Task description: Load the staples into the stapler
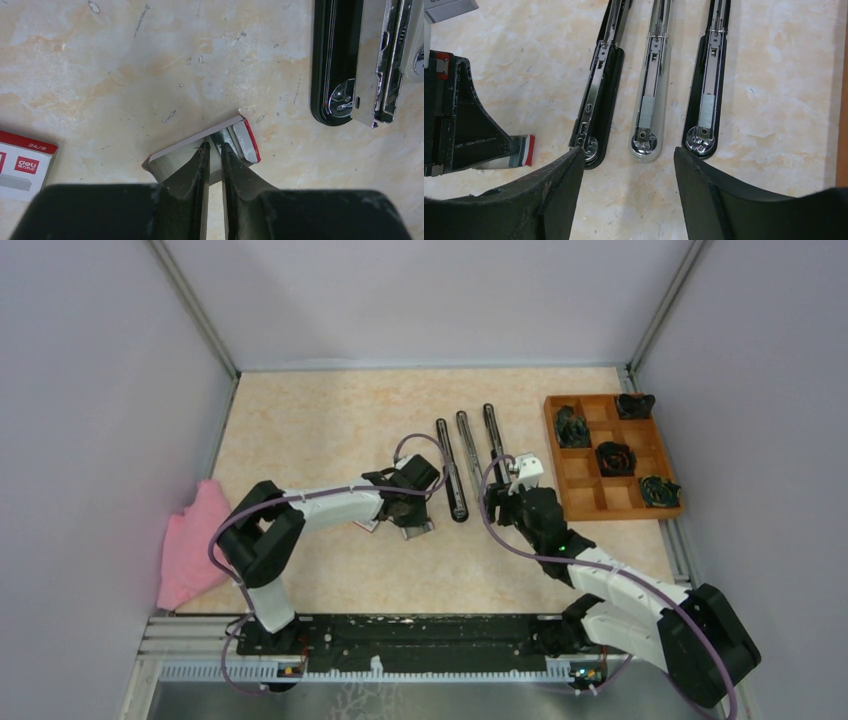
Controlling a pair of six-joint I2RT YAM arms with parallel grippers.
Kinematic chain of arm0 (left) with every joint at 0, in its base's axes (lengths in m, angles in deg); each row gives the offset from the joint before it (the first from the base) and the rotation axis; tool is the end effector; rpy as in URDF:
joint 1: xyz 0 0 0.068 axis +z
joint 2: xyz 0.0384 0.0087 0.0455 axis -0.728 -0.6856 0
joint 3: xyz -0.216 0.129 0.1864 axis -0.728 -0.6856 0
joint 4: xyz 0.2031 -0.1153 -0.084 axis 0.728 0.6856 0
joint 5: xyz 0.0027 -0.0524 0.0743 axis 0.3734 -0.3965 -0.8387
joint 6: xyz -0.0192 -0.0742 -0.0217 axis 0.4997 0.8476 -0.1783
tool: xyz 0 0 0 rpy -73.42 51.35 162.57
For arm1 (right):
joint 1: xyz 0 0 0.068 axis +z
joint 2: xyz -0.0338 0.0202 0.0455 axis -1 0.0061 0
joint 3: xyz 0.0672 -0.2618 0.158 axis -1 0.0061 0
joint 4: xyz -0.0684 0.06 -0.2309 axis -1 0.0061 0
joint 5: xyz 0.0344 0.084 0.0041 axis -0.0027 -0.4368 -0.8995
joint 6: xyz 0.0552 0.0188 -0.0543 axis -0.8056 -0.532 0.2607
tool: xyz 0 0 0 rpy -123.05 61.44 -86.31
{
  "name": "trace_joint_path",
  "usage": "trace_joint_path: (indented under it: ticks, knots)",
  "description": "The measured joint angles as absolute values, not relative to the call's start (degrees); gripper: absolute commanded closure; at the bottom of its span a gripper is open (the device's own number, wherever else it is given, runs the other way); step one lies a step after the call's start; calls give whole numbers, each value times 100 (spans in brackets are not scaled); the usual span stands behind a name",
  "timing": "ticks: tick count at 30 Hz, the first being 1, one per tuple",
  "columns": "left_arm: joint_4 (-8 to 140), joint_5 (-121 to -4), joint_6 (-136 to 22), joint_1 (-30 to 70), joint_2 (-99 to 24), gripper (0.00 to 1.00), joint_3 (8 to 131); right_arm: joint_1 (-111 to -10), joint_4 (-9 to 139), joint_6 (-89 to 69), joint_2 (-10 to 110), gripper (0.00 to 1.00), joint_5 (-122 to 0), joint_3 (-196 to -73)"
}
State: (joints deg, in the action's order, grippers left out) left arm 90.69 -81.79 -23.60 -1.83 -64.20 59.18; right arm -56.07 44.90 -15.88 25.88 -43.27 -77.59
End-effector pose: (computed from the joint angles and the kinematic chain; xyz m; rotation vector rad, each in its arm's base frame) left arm 0.2496 -0.2630 0.1837 0.0114 2.6654 -0.2995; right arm 0.1780 0.1037 0.2271 -0.2294 1.9030 0.3794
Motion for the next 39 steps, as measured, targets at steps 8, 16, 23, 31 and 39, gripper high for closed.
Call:
trace_joint_path:
  ticks: [8, 16, 23, 31, 39]
  knots:
    - [9174, -8236, -2384, -183, -6453, 100, 5968, -5607, 4494, -1586, 2632, 35, -4327, -7759]
    - [9183, -8288, -2410, -181, -6425, 100, 5950, -5607, 4494, -1586, 2634, 35, -4329, -7759]
    - [8682, -8057, -2408, -50, -5883, 100, 5347, -5607, 4496, -1586, 2634, 35, -4403, -7759]
    - [8306, -7827, -2408, 127, -5485, 84, 5045, -5607, 4498, -1588, 2634, 35, -4489, -7759]
    - [8514, -7772, -2412, 133, -5716, 71, 5286, -5607, 4501, -1586, 2634, 35, -4487, -7759]
